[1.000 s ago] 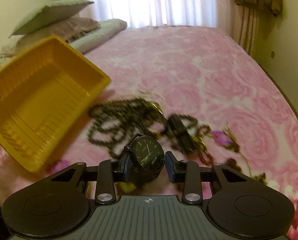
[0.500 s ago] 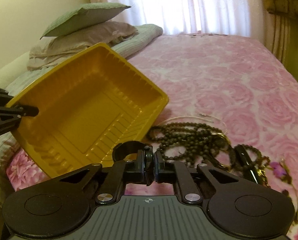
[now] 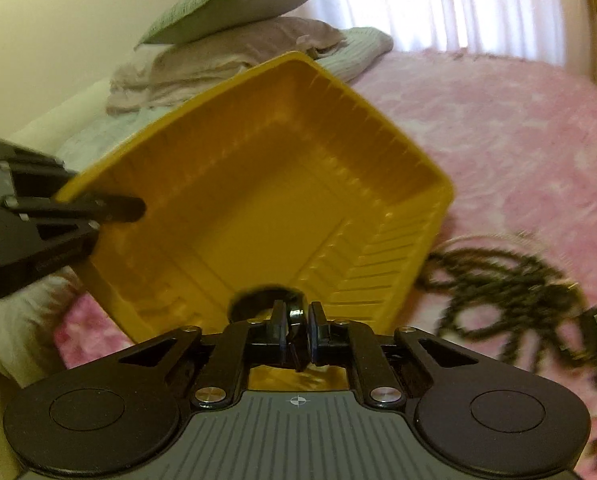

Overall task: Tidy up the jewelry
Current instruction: 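Carry the watch into the yellow tray and open the right tool, then reach the right tool to the jewelry pile and grasp a small bead piece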

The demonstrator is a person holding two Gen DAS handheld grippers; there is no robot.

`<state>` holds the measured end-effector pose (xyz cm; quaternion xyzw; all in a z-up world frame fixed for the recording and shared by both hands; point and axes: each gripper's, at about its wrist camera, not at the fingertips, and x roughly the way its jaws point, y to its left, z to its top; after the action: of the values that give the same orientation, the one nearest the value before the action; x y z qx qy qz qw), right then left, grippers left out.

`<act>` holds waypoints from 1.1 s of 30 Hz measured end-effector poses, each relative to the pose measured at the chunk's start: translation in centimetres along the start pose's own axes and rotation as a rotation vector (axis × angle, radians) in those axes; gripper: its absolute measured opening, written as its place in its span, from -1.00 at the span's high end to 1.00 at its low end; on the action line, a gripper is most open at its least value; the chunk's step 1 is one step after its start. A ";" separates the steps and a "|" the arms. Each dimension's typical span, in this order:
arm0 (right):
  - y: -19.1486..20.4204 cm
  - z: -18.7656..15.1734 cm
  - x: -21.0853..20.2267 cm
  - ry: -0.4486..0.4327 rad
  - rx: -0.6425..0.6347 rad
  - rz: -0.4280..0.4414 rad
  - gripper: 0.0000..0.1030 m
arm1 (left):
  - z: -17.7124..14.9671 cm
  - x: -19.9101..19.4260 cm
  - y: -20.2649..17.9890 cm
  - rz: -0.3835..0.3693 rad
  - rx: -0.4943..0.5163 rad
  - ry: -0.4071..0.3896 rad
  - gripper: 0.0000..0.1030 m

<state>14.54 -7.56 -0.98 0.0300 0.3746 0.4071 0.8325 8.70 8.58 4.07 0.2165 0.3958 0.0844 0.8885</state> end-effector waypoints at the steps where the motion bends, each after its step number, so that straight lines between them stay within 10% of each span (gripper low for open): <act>1: -0.3 0.0 -0.1 -0.002 0.022 0.000 0.72 | 0.0 0.0 0.0 -0.002 0.000 0.000 0.96; 5: -1.7 -0.4 -2.0 -0.041 0.044 -0.062 0.22 | 0.0 0.0 0.1 -0.001 -0.007 -0.002 0.96; 19: -11.1 -5.7 -10.5 -0.096 0.214 -0.484 0.15 | 0.0 -0.1 0.0 0.003 -0.009 -0.003 0.96; 33: -15.5 -6.0 -8.9 -0.010 0.022 -0.619 0.16 | 0.3 -0.3 -0.2 0.015 -0.002 0.002 0.96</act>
<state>17.32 -25.66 -5.40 -0.0744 0.3662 0.1298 0.9184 8.71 8.24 4.32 0.2184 0.3952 0.0916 0.8876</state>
